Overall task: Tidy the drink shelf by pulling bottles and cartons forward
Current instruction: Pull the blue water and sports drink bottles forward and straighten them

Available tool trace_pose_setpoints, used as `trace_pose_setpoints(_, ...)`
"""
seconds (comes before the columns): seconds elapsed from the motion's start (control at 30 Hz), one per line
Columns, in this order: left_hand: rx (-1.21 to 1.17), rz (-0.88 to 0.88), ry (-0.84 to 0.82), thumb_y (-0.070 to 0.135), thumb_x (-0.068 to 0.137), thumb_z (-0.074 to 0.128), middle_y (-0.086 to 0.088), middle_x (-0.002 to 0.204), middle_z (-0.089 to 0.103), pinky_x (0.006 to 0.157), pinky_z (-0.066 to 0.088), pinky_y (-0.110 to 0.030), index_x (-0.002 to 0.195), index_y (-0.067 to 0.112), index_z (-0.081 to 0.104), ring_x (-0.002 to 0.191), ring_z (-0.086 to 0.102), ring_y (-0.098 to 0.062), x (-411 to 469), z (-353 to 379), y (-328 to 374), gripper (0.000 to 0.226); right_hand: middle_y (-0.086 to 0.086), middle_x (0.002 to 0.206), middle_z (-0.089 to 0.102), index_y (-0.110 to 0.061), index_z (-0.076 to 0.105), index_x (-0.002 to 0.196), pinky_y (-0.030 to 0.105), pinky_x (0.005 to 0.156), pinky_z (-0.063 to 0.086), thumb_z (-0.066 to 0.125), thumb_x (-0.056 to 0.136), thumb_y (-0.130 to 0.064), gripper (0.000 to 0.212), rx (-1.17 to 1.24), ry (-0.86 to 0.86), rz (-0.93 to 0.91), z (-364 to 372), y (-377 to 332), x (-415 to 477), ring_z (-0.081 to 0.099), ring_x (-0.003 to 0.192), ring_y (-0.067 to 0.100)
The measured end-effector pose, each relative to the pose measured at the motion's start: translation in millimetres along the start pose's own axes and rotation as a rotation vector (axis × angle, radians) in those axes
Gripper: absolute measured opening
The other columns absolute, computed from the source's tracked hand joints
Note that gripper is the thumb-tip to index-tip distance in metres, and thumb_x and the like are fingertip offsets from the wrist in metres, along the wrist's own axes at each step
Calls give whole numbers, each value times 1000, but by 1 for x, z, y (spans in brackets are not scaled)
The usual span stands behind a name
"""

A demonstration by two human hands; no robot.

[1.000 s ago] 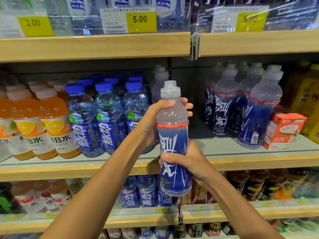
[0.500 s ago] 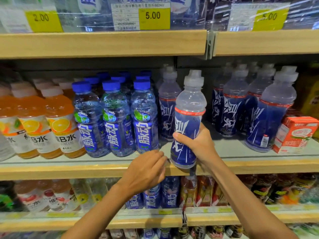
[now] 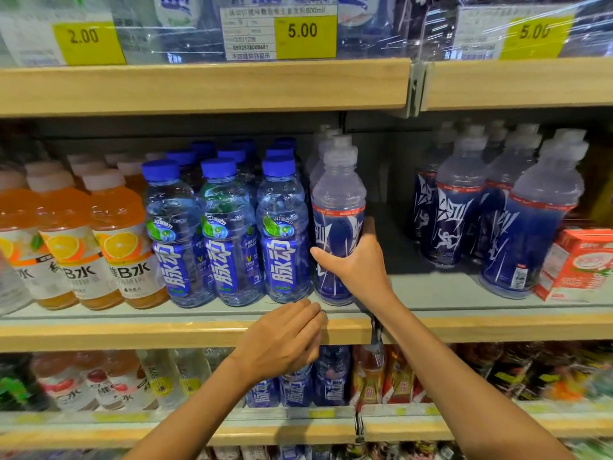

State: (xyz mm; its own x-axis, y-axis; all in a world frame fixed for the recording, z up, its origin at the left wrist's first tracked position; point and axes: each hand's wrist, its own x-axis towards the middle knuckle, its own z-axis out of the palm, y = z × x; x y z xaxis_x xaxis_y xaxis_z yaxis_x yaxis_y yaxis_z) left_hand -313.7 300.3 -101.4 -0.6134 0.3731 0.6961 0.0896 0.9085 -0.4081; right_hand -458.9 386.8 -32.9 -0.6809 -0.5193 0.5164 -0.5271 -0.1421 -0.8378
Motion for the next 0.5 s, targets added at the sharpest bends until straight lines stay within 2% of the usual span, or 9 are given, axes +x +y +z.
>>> trace_pose_setpoints(0.1,-4,-19,-29,16,85,56,-13,95,70,77,54,-33,100,2,64,86,67,-25,2,-3,2,22,6,105,66,-7,49,116,29,79,57,87,66,-23,65,7,-33,16,0,-1,2,66,92,15)
trace_pose_setpoints(0.23,-20,-95,-44,16,83,60,-12,92,70,69,55,-34,89,1,72,80,66,-27,14,-4,11,20,4,115,60,-13,48,119,30,86,53,82,70,-38,65,-38,-108,65,-14,-2,-4,61,104,14)
trace_pose_setpoints(0.3,-38,-108,-14,16,83,60,-12,92,70,68,55,-34,89,1,72,80,66,-28,27,1,22,20,-1,118,55,-20,46,118,23,88,44,74,77,-46,56,-46,9,54,-35,2,-13,54,106,6)
trace_pose_setpoints(0.37,-59,-81,9,17,86,57,-13,94,70,69,55,-34,92,1,71,82,66,-27,46,8,34,22,-3,117,50,-20,44,120,20,89,40,68,84,-40,47,-104,204,-29,-65,7,-21,49,106,6)
trace_pose_setpoints(0.43,-69,-29,7,21,88,54,-12,97,69,73,55,-33,97,1,70,86,65,-26,64,17,45,27,1,118,45,-13,43,123,29,93,42,67,86,-26,46,-250,355,-97,-93,14,-23,47,109,16)
trace_pose_setpoints(0.5,-48,13,-41,27,90,51,-11,102,68,75,54,-33,104,2,69,90,64,-25,80,27,53,33,9,122,42,-5,40,128,37,96,42,67,86,-19,52,-401,404,-83,-109,22,-20,45,113,23)
